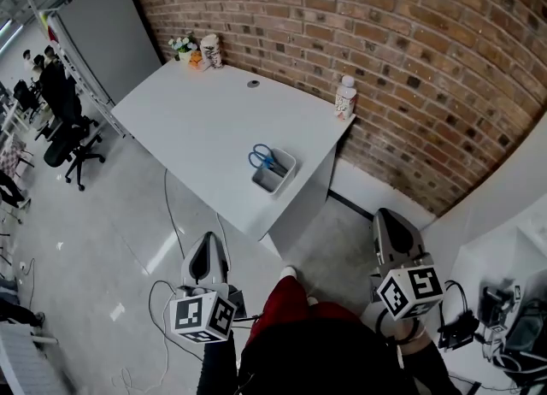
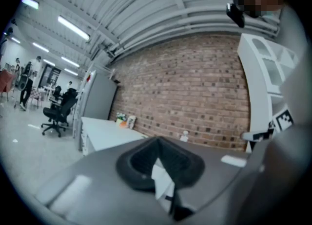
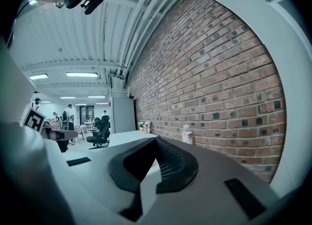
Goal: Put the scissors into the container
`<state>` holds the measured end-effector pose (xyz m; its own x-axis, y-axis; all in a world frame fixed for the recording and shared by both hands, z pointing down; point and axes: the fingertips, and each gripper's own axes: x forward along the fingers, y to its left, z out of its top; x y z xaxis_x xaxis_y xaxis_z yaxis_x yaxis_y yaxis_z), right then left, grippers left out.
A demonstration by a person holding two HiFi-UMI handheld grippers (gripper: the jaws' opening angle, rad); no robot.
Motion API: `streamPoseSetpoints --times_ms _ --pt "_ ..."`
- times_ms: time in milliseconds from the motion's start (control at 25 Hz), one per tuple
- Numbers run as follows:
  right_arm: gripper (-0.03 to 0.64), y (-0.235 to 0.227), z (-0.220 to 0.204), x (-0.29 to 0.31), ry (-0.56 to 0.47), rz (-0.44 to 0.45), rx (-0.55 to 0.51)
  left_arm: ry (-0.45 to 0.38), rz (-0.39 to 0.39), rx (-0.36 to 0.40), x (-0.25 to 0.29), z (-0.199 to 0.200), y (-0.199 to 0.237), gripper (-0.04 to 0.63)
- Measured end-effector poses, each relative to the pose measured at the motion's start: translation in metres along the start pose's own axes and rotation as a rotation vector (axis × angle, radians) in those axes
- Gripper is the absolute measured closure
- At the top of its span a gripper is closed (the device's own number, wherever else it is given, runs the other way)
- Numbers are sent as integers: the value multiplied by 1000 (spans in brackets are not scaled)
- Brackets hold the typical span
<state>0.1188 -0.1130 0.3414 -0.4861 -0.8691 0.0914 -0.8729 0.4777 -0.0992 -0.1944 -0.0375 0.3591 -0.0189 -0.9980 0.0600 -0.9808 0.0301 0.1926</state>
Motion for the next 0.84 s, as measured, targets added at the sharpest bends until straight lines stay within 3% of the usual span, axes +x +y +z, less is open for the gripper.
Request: streamPoseSetpoints --times_ms 640,840 --pt "609 -9 13 0 -41 24 28 -30 3 35 5 20 -7 592" --pt "609 -17 13 0 -51 -4 40 -15 -15 49 16 20 -10 592"
